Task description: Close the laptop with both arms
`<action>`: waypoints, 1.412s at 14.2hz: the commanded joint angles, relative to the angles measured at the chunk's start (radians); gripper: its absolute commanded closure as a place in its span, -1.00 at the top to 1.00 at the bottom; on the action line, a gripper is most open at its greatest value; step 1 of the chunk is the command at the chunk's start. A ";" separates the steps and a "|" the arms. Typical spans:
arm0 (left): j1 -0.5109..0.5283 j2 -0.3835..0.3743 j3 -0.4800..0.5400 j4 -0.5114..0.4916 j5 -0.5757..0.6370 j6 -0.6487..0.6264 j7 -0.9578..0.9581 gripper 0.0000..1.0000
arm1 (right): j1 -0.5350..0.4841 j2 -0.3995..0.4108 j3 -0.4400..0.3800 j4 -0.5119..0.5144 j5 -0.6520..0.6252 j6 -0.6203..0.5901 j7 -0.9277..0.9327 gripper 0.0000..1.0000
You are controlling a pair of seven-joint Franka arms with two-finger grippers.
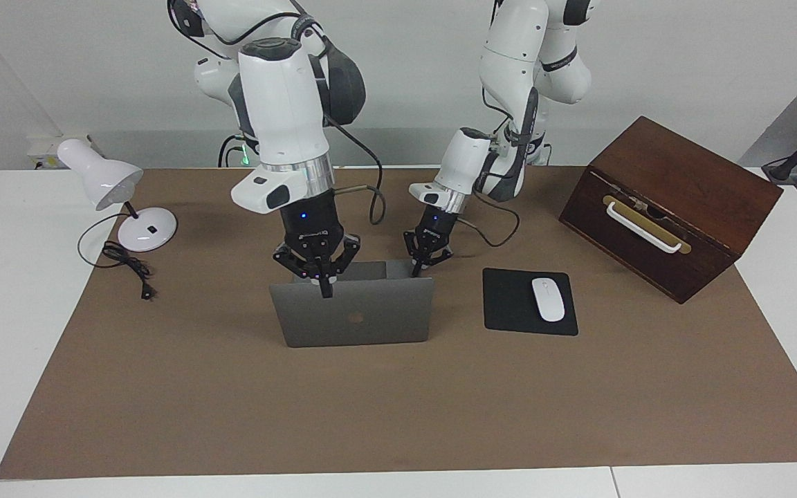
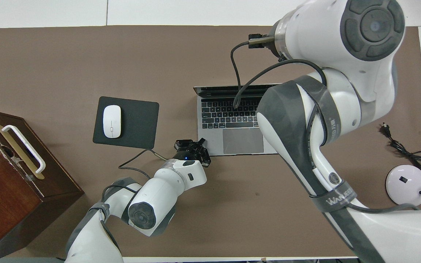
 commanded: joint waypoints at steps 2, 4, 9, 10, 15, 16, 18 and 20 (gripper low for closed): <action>-0.018 0.013 0.017 -0.032 -0.008 0.021 0.071 -1.00 | 0.032 0.061 0.005 0.081 -0.023 0.004 0.081 -1.00; -0.018 0.011 0.017 -0.038 -0.008 0.021 0.083 -1.00 | 0.028 0.070 0.005 0.080 -0.023 0.036 0.083 -1.00; -0.014 0.010 0.017 -0.069 -0.008 0.029 0.129 -1.00 | -0.004 0.096 0.002 0.072 -0.022 0.104 0.078 -1.00; -0.014 0.008 0.017 -0.076 -0.008 0.030 0.131 -1.00 | -0.004 0.096 0.002 0.071 -0.016 0.122 0.078 -1.00; -0.014 0.005 0.017 -0.098 -0.008 0.032 0.151 -1.00 | -0.005 0.125 0.003 0.066 -0.002 0.134 0.077 -1.00; -0.014 0.007 0.017 -0.098 -0.008 0.032 0.155 -1.00 | -0.005 0.128 0.003 0.066 -0.002 0.140 0.077 -1.00; -0.014 0.008 0.017 -0.098 -0.008 0.029 0.166 -1.00 | -0.005 0.127 0.003 0.054 0.000 0.125 0.075 -1.00; -0.012 0.011 0.017 -0.098 -0.008 0.029 0.175 -1.00 | -0.010 0.125 0.003 0.043 0.017 0.099 0.068 -1.00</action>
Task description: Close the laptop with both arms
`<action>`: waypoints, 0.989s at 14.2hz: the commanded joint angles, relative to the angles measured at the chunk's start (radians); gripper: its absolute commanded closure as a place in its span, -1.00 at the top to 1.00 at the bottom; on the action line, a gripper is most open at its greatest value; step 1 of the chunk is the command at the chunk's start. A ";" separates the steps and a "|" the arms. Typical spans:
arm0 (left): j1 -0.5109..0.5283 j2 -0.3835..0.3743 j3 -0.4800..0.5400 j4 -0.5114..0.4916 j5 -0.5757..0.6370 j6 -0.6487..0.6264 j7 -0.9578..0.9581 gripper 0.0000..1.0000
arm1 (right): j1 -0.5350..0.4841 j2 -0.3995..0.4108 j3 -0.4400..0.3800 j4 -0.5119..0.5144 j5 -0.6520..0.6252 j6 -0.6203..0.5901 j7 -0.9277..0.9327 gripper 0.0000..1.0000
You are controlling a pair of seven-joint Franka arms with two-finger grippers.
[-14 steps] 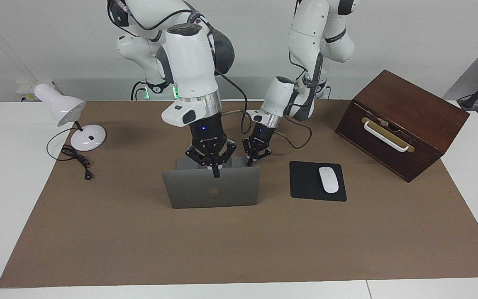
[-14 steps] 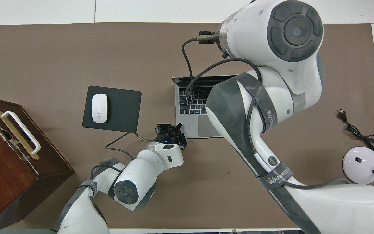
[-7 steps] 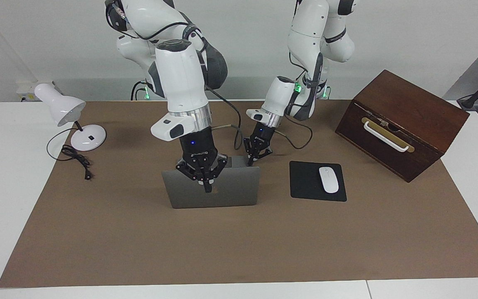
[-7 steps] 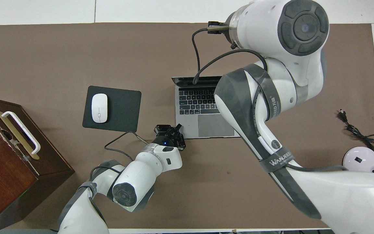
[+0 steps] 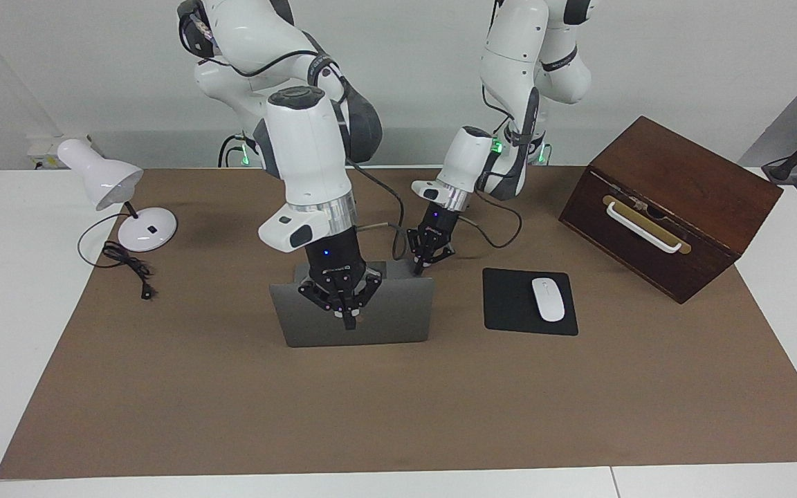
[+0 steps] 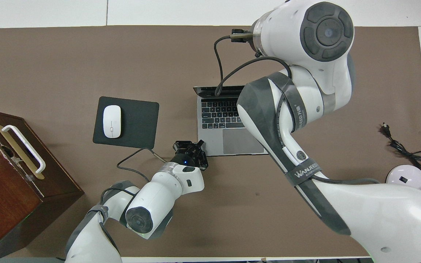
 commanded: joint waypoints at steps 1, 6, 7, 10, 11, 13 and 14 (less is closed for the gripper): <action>-0.012 0.017 0.016 -0.065 -0.008 -0.019 0.029 -1.00 | -0.017 0.001 0.009 -0.011 0.030 -0.029 0.003 -1.00; -0.012 0.019 0.016 -0.071 -0.008 -0.019 0.029 -1.00 | -0.017 -0.005 0.010 -0.028 0.074 -0.069 -0.012 -1.00; -0.012 0.021 0.016 -0.071 -0.008 -0.019 0.029 -1.00 | -0.019 -0.007 0.010 -0.027 0.086 -0.079 -0.017 -1.00; -0.015 0.021 0.016 -0.074 -0.008 -0.019 0.032 -1.00 | -0.020 -0.008 0.010 -0.028 0.098 -0.116 -0.034 -1.00; -0.015 0.021 0.016 -0.074 -0.008 -0.019 0.041 -1.00 | -0.020 -0.010 0.010 -0.028 0.100 -0.138 -0.035 -1.00; -0.012 0.021 0.016 -0.074 -0.008 -0.022 0.061 -1.00 | -0.020 -0.013 0.010 -0.039 0.100 -0.148 -0.035 -1.00; -0.013 0.021 0.016 -0.077 -0.008 -0.023 0.061 -1.00 | -0.020 -0.015 0.012 -0.045 0.100 -0.150 -0.035 -1.00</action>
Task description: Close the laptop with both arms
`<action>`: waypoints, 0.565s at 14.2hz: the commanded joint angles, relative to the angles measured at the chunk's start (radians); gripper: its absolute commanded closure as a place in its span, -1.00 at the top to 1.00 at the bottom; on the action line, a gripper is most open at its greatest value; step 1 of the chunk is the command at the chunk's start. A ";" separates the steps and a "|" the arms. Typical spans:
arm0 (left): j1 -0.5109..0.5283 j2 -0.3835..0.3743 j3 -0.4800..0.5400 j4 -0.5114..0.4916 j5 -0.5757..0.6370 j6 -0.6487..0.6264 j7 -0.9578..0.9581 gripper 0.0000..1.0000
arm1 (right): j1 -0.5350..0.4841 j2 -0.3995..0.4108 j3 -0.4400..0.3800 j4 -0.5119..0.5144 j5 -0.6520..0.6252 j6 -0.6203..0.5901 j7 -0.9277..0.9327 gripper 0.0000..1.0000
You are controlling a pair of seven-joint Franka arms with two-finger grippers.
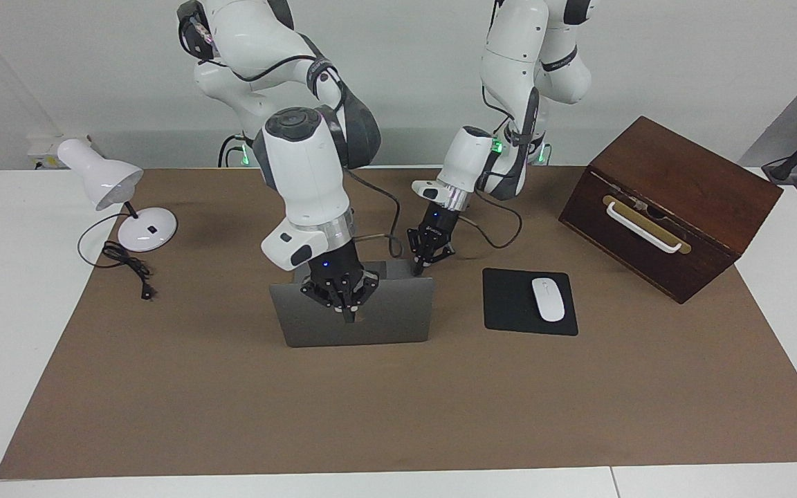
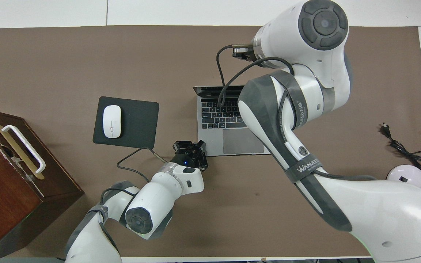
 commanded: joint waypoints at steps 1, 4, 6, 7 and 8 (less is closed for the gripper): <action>-0.011 0.022 0.016 -0.075 -0.008 -0.028 0.030 -1.00 | -0.013 -0.023 0.011 -0.034 0.022 -0.014 -0.030 -1.00; -0.013 0.029 0.016 -0.075 -0.008 -0.023 0.030 -1.00 | -0.029 -0.027 0.010 -0.034 0.129 -0.069 -0.030 -1.00; -0.013 0.030 0.016 -0.080 -0.008 -0.023 0.030 -1.00 | -0.033 -0.029 0.011 -0.034 0.134 -0.108 -0.030 -1.00; -0.013 0.030 0.016 -0.080 -0.008 -0.023 0.030 -1.00 | -0.033 -0.032 0.011 -0.034 0.135 -0.125 -0.030 -1.00; -0.013 0.030 0.016 -0.081 -0.008 -0.023 0.029 -1.00 | -0.035 -0.033 0.011 -0.034 0.142 -0.143 -0.030 -1.00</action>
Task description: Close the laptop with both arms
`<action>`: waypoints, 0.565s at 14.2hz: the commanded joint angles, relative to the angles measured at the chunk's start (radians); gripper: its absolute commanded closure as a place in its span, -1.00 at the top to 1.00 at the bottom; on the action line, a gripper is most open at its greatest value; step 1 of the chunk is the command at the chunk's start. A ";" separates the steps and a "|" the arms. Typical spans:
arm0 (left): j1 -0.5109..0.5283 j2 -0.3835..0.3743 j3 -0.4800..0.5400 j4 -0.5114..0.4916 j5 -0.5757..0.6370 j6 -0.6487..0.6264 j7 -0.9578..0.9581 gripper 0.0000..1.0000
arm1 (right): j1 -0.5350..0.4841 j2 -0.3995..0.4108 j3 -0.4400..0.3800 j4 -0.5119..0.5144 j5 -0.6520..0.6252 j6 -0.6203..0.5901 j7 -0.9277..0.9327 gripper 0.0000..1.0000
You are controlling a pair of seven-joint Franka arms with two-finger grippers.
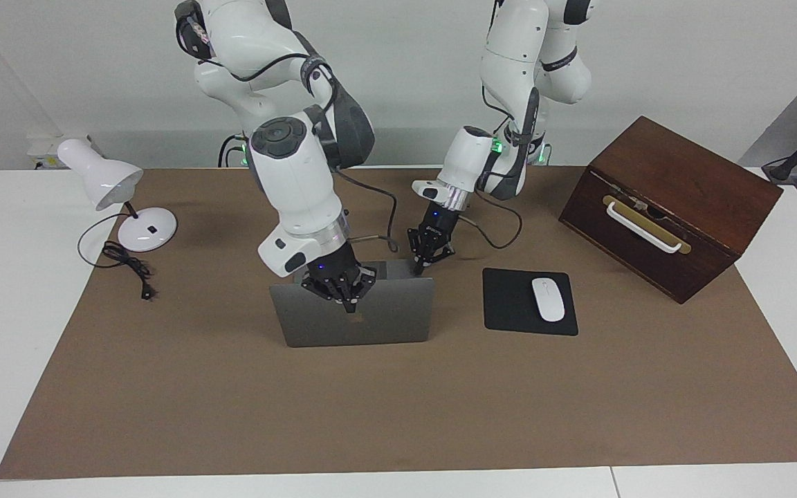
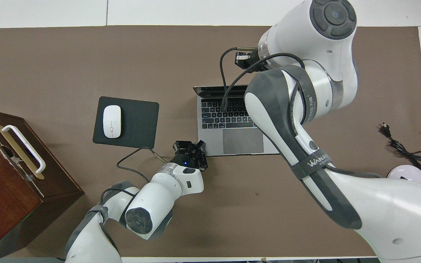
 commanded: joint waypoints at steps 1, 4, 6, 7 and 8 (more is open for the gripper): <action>-0.013 0.030 0.016 -0.079 -0.008 -0.027 0.020 -1.00 | -0.015 -0.029 0.011 -0.029 0.055 -0.051 -0.028 -1.00; -0.017 0.032 0.016 -0.079 -0.008 -0.029 0.020 -1.00 | -0.035 -0.031 0.011 -0.029 0.107 -0.108 -0.028 -1.00; -0.019 0.033 0.016 -0.079 -0.008 -0.029 0.020 -1.00 | -0.038 -0.034 0.011 -0.029 0.107 -0.137 -0.028 -1.00; -0.019 0.033 0.016 -0.079 -0.008 -0.029 0.020 -1.00 | -0.038 -0.037 0.011 -0.029 0.109 -0.148 -0.028 -1.00; -0.019 0.035 0.016 -0.079 -0.008 -0.026 0.020 -1.00 | -0.040 -0.037 0.010 -0.031 0.123 -0.163 -0.028 -1.00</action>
